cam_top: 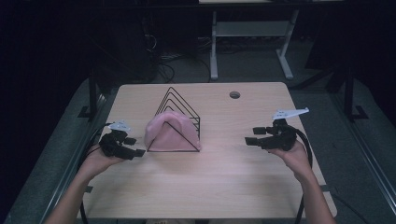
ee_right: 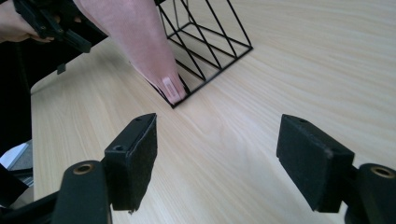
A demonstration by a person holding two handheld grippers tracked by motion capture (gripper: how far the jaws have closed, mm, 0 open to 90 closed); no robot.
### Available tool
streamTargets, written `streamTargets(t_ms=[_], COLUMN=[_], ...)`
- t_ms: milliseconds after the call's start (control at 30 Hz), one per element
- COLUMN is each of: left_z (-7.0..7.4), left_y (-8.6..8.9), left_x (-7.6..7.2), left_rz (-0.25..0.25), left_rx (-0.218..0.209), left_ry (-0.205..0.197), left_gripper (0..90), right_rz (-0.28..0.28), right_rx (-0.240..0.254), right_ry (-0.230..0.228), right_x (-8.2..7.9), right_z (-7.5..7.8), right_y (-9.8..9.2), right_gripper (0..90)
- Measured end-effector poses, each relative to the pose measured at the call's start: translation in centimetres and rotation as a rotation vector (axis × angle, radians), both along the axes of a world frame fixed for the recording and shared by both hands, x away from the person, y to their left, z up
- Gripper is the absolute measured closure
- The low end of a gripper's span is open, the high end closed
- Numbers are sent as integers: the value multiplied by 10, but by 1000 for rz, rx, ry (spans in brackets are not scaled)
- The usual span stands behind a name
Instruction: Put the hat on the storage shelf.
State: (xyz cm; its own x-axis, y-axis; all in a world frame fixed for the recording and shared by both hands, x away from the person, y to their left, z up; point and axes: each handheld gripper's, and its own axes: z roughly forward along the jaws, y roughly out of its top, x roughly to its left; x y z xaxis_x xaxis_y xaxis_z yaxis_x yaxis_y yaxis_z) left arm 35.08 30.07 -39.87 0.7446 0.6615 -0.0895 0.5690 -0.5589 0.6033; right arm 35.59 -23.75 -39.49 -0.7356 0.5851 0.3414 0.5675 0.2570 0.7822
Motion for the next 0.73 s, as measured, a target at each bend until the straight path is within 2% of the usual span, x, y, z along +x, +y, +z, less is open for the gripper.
streamTargets(t_ms=[300, 500, 567, 667, 733], left_z=[-6, -17, -19, -20, -19], left_y=[3, 6, 5, 0, -3], left_x=[-8, -14, -19, -31, -40], left_rz=[13, 23, 25, 18, 20], left_rx=[-8, -19, -21, 14, 2], left_ry=[6, 3, -6, -34, -51], left_gripper=[315, 307, 304, 304, 304], right_rz=[-68, -90, -91, -90, -81], right_rx=[-2, 2, 5, -34, -30], right_ry=[55, 80, 85, 83, 75], right_x=[-22, -40, -46, -58, -67], right_z=[-28, -41, -42, -42, -42], right_y=[-30, -46, -49, -50, -50], right_gripper=[283, 272, 272, 266, 265])
